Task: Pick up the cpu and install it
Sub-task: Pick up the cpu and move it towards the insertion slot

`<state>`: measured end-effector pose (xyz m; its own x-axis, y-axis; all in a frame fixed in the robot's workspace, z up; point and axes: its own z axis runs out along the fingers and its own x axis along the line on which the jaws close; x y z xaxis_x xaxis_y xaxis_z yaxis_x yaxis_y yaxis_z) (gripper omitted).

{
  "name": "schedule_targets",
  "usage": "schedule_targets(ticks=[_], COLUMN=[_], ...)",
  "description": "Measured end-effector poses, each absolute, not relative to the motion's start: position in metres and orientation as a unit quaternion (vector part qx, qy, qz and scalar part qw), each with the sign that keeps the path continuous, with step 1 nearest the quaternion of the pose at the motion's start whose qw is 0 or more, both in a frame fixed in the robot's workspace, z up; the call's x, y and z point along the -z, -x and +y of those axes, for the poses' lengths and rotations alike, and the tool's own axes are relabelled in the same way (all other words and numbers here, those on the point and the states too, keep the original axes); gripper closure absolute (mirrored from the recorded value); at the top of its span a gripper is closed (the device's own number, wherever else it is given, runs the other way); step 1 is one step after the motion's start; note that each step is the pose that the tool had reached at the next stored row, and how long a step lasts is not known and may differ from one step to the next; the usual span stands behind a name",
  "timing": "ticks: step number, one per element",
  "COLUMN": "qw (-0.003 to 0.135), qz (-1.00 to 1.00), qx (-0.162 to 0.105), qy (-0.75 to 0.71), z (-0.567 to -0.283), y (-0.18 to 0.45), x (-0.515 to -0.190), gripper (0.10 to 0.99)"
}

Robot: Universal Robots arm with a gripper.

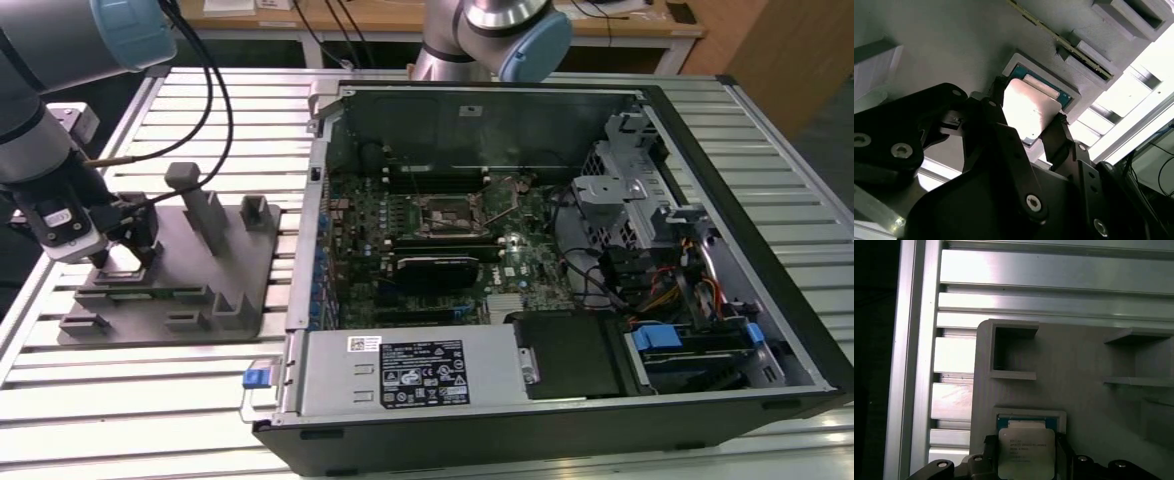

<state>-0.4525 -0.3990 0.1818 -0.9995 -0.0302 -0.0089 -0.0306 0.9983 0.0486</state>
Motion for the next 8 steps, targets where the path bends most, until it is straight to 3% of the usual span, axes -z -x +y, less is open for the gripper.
schedule_targets(ticks=[8], qw=[0.004], qz=[1.0], qx=[-0.024], qy=[0.015], z=[-0.399], y=[0.4525], x=[-0.1839], gripper=[0.541])
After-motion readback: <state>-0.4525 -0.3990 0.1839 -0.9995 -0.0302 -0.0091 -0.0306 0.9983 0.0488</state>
